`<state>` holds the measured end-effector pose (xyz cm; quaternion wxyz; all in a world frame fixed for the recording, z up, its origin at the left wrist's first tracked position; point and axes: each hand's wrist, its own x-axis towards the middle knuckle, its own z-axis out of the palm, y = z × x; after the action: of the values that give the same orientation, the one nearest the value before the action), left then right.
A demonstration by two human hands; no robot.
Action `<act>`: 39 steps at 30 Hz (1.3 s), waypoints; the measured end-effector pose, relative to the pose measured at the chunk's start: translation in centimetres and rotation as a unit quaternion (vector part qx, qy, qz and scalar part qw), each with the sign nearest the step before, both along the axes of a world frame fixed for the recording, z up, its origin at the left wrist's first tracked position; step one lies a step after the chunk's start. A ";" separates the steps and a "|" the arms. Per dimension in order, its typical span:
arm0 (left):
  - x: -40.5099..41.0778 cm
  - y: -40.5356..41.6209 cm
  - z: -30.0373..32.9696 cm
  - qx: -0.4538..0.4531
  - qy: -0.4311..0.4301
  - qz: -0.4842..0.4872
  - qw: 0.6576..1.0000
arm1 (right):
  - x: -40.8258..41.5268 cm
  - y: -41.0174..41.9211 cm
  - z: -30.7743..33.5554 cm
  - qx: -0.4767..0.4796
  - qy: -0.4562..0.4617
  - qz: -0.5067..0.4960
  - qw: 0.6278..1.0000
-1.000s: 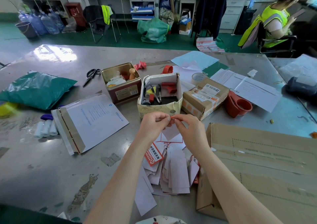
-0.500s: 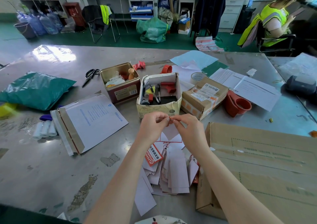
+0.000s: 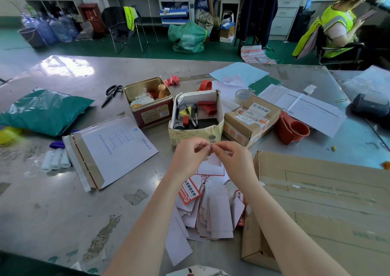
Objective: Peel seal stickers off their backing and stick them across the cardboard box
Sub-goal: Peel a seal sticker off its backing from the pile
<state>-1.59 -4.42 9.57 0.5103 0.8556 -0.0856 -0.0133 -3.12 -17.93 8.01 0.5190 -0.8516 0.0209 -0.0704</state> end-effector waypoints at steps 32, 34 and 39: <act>0.1 0.0 -0.3 -0.077 0.089 0.056 0.991 | -0.2 0.1 0.2 0.078 0.015 0.003 0.997; 0.1 0.1 -0.3 -0.078 0.068 0.054 0.993 | -0.2 0.1 0.2 0.065 0.011 -0.003 0.998; 0.1 0.3 -0.2 -0.081 0.040 0.035 0.995 | -0.2 0.1 0.3 0.039 0.022 -0.005 0.999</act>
<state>-1.49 -4.14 9.33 0.5807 0.8130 -0.0358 -0.0222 -3.35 -17.79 8.27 0.5511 -0.8318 0.0395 -0.0530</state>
